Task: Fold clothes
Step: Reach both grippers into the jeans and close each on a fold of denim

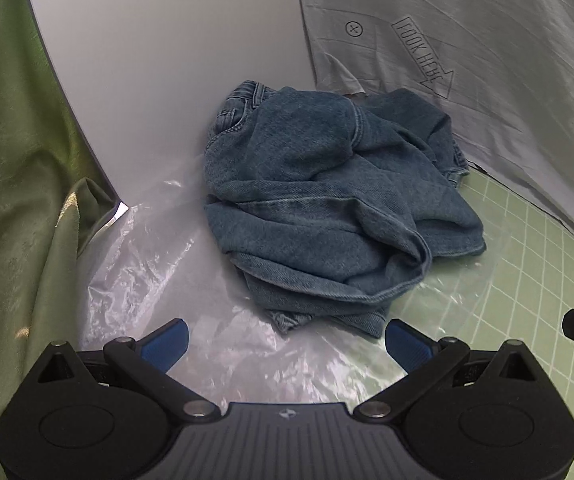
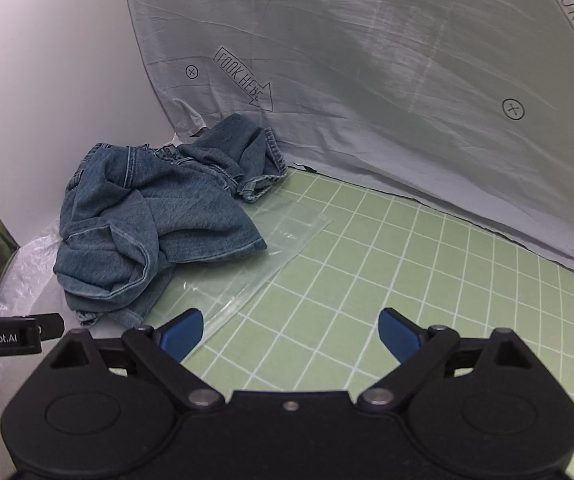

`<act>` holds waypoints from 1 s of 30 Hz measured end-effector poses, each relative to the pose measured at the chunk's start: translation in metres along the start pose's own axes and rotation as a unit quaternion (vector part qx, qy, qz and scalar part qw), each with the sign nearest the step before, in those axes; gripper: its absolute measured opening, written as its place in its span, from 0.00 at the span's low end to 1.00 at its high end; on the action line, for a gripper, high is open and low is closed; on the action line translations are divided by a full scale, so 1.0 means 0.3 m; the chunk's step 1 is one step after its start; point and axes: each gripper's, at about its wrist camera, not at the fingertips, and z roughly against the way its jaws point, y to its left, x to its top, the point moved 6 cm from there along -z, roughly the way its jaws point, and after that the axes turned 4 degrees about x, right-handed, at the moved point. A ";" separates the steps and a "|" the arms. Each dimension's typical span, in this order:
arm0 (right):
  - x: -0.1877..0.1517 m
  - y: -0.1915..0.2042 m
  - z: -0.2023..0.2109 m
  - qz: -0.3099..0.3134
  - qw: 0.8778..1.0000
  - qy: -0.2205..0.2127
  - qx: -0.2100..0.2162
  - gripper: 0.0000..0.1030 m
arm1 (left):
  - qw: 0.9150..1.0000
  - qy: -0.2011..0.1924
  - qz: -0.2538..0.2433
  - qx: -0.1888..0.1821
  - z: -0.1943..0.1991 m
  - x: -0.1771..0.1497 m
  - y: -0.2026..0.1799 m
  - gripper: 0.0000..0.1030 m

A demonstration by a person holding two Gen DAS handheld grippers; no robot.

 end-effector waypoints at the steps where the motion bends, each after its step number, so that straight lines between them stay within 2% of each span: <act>1: 0.019 0.003 -0.043 -0.002 1.000 0.003 0.001 0.90 | 1.000 0.006 0.011 0.002 -0.039 0.020 0.014 1.00; 6: 0.089 0.067 -0.282 -0.011 0.999 0.026 0.029 0.81 | 0.997 0.042 0.065 0.008 -0.206 0.079 0.085 1.00; 12: 0.141 0.154 -0.484 0.007 0.997 0.039 0.073 0.79 | 0.989 0.072 0.124 -0.038 -0.301 0.058 0.115 0.99; 15: 0.145 0.171 -0.536 0.014 0.995 0.044 0.090 0.79 | 0.987 0.069 0.134 -0.053 -0.302 0.039 0.108 0.94; 16: 0.146 0.171 -0.544 0.011 0.994 0.045 0.100 0.76 | 0.988 0.066 0.129 -0.057 -0.298 0.035 0.102 0.90; 17: 0.147 0.171 -0.552 0.009 0.993 0.045 0.109 0.65 | 0.989 0.063 0.120 -0.062 -0.291 0.034 0.093 0.87; 18: 0.146 0.175 -0.547 0.012 0.993 0.043 0.113 0.56 | 0.989 0.060 0.115 -0.069 -0.281 0.035 0.083 0.77; 19: 0.143 0.181 -0.530 0.019 0.993 0.039 0.113 0.38 | 0.989 0.057 0.111 -0.076 -0.270 0.036 0.072 0.65; 20: 0.141 0.186 -0.514 0.026 0.993 0.035 0.113 0.27 | 0.989 0.055 0.110 -0.083 -0.257 0.037 0.061 0.58; 24: 0.129 0.209 -0.447 0.054 0.992 0.019 0.113 0.21 | 0.994 0.041 0.077 -0.065 -0.204 0.033 0.027 0.45; 27: 0.125 0.216 -0.389 0.066 0.992 0.004 0.110 0.19 | 0.992 0.040 0.087 -0.087 -0.164 0.033 0.027 0.33; 30: 0.127 0.181 -0.288 0.063 0.994 -0.022 0.090 0.19 | 0.988 0.041 0.088 -0.117 -0.087 0.003 0.008 0.22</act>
